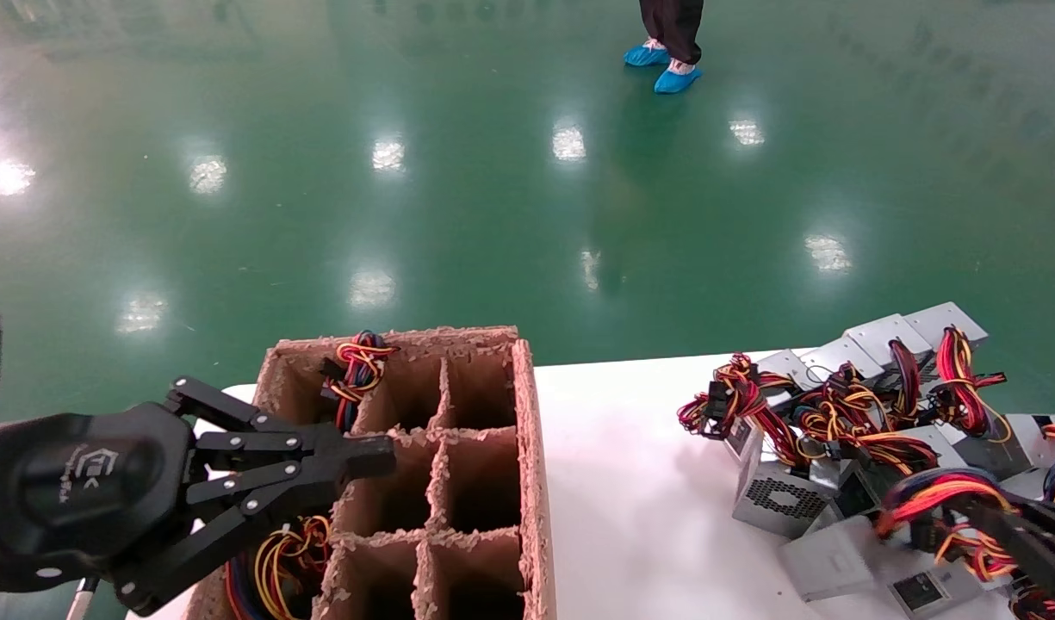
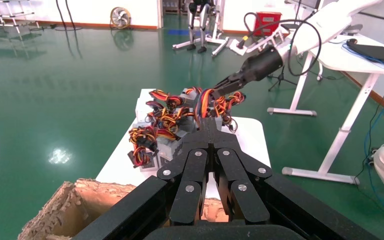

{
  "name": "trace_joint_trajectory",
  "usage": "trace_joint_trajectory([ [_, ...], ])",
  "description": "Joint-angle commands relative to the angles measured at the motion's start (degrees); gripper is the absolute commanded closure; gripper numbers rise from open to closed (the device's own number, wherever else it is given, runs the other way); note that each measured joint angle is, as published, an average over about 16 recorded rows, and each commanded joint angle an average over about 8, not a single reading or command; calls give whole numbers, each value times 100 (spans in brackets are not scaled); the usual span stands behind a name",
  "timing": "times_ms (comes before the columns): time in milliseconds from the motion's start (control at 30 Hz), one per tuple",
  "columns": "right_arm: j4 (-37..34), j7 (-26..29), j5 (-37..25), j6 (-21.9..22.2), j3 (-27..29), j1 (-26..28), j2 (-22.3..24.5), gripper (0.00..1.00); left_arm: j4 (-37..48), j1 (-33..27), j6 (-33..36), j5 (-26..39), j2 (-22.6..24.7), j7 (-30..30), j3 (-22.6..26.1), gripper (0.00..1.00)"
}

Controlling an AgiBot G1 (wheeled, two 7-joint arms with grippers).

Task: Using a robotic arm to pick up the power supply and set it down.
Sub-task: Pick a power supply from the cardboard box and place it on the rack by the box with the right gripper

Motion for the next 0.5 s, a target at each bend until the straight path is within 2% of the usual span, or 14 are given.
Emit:
trace_joint_trajectory([
  [33, 9, -56, 21, 198, 32, 30, -107, 100, 0, 0, 0, 0, 0, 0, 0, 100],
  [200, 19, -32, -110, 490, 121, 145, -306, 98, 0, 0, 0, 0, 0, 0, 0, 100],
  [233, 19, -20, -143, 518, 133, 165, -334, 90, 0, 0, 0, 0, 0, 0, 0, 100],
  [433, 30, 56, -375, 544, 189, 272, -398, 15, 0, 0, 0, 0, 0, 0, 0, 100],
  [467, 33, 65, -414, 534, 196, 286, -391, 5, 0, 0, 0, 0, 0, 0, 0, 100],
  [500, 36, 75, -450, 524, 202, 299, -380, 0, 0, 0, 0, 0, 0, 0, 0, 100],
])
